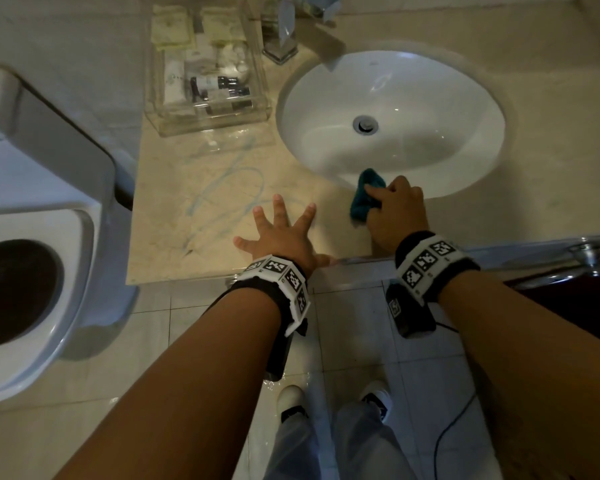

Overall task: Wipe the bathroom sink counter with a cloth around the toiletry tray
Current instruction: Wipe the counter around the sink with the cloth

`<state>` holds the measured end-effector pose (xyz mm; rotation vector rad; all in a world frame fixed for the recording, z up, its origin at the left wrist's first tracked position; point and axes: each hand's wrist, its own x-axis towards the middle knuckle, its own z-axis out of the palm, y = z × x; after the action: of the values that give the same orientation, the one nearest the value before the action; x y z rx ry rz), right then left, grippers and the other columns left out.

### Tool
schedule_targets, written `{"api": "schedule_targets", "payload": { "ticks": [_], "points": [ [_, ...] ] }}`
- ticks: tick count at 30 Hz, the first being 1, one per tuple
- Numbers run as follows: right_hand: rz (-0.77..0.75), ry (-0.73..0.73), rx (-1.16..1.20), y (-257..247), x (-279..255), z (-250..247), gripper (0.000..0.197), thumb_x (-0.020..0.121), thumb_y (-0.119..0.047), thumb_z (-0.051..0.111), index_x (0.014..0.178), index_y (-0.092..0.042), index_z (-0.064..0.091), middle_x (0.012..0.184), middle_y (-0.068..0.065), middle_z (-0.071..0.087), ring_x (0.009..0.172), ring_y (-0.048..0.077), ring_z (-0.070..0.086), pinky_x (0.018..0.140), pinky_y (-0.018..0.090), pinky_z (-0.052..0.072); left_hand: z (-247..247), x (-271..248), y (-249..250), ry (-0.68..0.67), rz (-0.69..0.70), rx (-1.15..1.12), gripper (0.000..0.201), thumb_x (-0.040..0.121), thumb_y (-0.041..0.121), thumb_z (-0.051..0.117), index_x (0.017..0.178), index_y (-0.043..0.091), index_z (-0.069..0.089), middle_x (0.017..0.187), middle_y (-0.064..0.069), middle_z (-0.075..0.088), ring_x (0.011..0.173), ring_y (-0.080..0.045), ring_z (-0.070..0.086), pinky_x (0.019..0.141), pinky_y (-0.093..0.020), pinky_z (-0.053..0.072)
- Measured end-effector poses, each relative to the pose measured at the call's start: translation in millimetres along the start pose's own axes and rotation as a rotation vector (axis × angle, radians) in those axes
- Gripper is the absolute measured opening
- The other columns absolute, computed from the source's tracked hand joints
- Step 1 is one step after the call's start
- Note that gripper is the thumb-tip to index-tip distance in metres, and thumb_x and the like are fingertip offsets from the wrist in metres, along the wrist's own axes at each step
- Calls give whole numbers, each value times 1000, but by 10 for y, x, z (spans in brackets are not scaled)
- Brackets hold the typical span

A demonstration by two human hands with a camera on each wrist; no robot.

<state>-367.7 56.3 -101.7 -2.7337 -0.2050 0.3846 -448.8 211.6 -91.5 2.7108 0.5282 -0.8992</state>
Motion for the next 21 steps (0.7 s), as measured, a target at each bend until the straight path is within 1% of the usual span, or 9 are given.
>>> {"api": "schedule_targets", "payload": {
  "ticks": [2,4,6,8,11,14,16,19,21],
  "points": [
    [-62,16,-77,-102,-140,57,46,90,-33,47,134,-20,47,130,13,39,117,35,36,103,41,33,-6,-2,5,-5,0,1,103,68,79,55,142,54,-12,155,4,-29,143,-37,-17,100,-75,14],
    [-189,35,-72,-187,-351,173,44,91,-37,49,132,-21,51,129,11,42,116,33,37,102,41,32,-7,-5,7,-2,-5,5,102,69,79,55,141,54,-12,155,4,-29,143,-37,-16,100,-75,14],
    [-333,45,-8,-152,-487,263,37,90,-28,55,126,-20,58,122,12,50,109,33,41,98,42,36,-12,-13,12,-3,-10,4,101,69,79,54,141,55,-13,155,4,-28,143,-36,-16,101,-74,14],
    [-395,61,75,5,-450,231,31,86,-16,61,117,-16,66,109,15,57,99,36,47,91,41,41,-26,-36,11,-8,-11,-4,101,70,77,56,141,55,-12,155,4,-28,143,-36,-16,101,-74,14],
    [-280,195,92,443,-231,-1,27,84,-6,62,110,-8,69,98,21,59,88,40,55,84,43,49,-44,-60,8,-12,1,-20,101,70,75,58,142,54,-10,155,4,-27,144,-36,-16,102,-74,14],
    [12,298,40,988,-103,-267,29,90,-9,56,117,-8,65,108,23,54,97,42,53,88,39,45,-41,-55,7,-13,3,-23,101,71,74,59,143,54,-10,155,4,-28,144,-35,-17,102,-74,14],
    [132,343,24,1181,-129,-301,30,91,-11,54,119,-8,63,112,24,52,100,43,50,89,42,44,-35,-49,3,-10,4,-21,101,71,74,59,143,54,-9,155,4,-28,143,-35,-17,102,-75,14],
    [150,375,75,1062,-240,-192,30,91,-6,51,119,-7,63,110,25,51,98,44,49,88,47,45,-37,-45,6,-7,7,-18,103,69,75,59,143,54,-10,155,4,-27,143,-36,-17,102,-75,15],
    [94,322,82,817,-333,-63,33,91,-4,48,121,-8,62,113,23,51,100,43,47,88,47,43,-51,-44,7,-11,7,-15,104,68,75,59,143,53,-10,155,4,-28,143,-36,-17,102,-75,15]
  ]
}}
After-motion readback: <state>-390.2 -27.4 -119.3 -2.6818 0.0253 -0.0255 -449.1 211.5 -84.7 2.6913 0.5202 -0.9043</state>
